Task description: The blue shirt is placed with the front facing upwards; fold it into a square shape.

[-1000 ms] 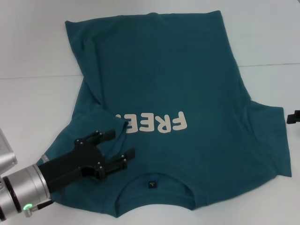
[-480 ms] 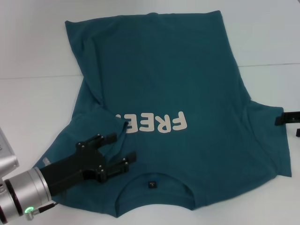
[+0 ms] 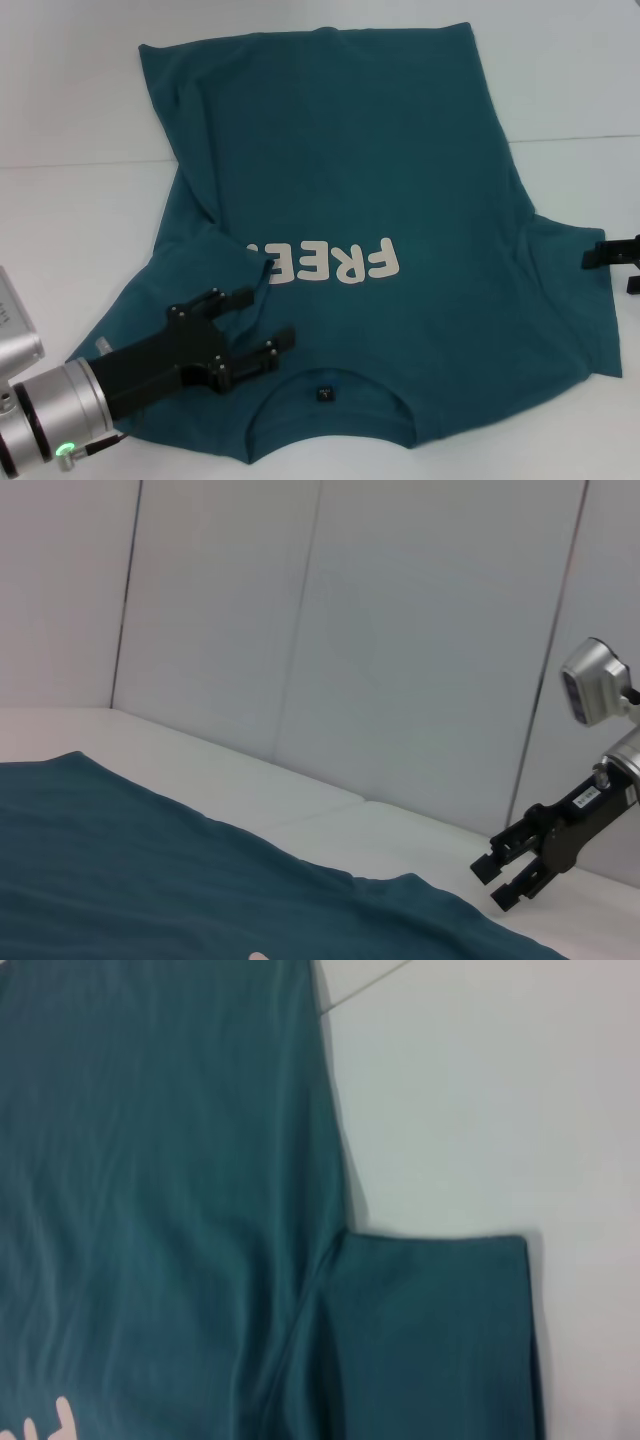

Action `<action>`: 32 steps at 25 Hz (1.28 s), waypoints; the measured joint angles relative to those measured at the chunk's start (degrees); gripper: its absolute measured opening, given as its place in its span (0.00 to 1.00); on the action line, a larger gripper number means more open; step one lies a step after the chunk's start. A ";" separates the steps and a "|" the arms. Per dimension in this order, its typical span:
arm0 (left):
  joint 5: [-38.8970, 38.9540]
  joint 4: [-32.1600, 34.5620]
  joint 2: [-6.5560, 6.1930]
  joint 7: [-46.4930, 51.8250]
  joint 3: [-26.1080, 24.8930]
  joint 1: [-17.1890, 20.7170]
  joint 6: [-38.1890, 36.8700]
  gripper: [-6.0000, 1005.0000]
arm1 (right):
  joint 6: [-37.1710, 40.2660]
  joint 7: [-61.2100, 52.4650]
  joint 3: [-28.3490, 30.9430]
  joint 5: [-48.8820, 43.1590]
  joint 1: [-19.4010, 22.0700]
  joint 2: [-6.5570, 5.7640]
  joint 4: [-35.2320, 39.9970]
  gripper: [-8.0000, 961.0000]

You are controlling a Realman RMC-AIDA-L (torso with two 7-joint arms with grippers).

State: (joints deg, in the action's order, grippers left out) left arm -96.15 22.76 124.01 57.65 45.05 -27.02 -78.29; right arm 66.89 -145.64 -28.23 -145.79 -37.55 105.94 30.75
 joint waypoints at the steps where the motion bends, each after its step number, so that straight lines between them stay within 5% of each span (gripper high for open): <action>1: 0.00 0.00 0.00 0.03 0.31 -0.04 -0.07 0.80 | 0.02 0.00 -0.06 -0.02 0.00 -0.01 -0.11 0.95; 23: 0.00 0.00 0.00 0.11 0.82 -0.62 -0.10 0.80 | -0.77 -0.07 -1.46 1.37 -0.67 1.55 -0.81 0.95; 32: -0.01 0.01 0.00 0.45 2.09 -1.11 0.11 0.80 | -0.03 -0.07 -2.30 1.60 0.09 0.06 -0.32 0.95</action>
State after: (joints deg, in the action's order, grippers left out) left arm -96.15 22.77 124.01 58.10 47.14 -28.13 -78.19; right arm 66.86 -145.70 -30.53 -144.19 -37.46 106.00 30.43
